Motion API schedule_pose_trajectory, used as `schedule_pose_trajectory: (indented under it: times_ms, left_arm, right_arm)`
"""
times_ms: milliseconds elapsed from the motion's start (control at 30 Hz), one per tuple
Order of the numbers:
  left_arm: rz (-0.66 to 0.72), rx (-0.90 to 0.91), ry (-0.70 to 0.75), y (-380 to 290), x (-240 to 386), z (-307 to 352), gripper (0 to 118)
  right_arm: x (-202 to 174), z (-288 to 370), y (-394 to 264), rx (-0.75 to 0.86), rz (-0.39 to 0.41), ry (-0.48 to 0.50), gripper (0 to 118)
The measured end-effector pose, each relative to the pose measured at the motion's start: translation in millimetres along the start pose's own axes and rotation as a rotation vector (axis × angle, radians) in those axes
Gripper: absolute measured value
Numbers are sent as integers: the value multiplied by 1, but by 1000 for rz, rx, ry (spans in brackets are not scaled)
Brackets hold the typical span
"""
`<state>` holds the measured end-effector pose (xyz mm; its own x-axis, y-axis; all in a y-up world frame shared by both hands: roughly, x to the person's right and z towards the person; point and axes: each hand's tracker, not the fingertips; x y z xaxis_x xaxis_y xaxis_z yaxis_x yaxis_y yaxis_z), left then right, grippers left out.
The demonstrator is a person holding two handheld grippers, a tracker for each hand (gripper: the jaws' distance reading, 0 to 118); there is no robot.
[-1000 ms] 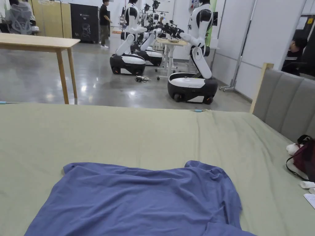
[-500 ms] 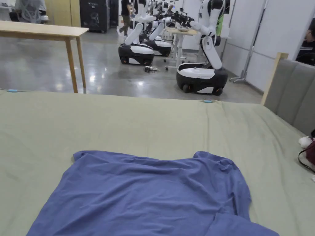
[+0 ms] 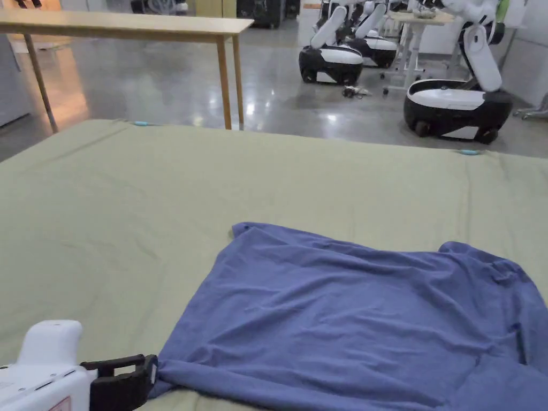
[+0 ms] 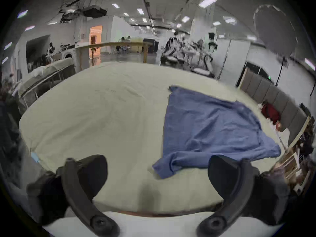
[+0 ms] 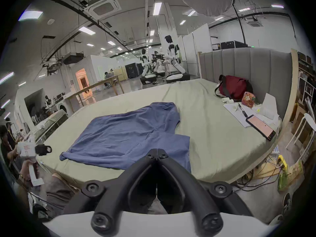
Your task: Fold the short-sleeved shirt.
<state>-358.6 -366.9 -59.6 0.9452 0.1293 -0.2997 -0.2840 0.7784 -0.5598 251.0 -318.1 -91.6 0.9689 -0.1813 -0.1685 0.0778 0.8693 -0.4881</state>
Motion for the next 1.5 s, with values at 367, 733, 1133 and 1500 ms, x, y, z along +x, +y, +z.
schedule_pose_trajectory:
  times_ms: [367,733,1133,1500]
  left_arm:
    - [-169,-252,64,-5,23,-64,98]
    - [-178,-159,-27,-6,26,-51,9]
    - [-165,-155,-47,-11,39,-42,9]
    - [-32,-59,-179,35,26,-10,9]
  right_arm:
    - [-8,-10,-7,-59,9,18,3]
    - [14,-55,9,-197,113,-78,75]
    - [45,-143,-10,-475,161,-50,75]
    - [24,-100,49,-237,160,25,9]
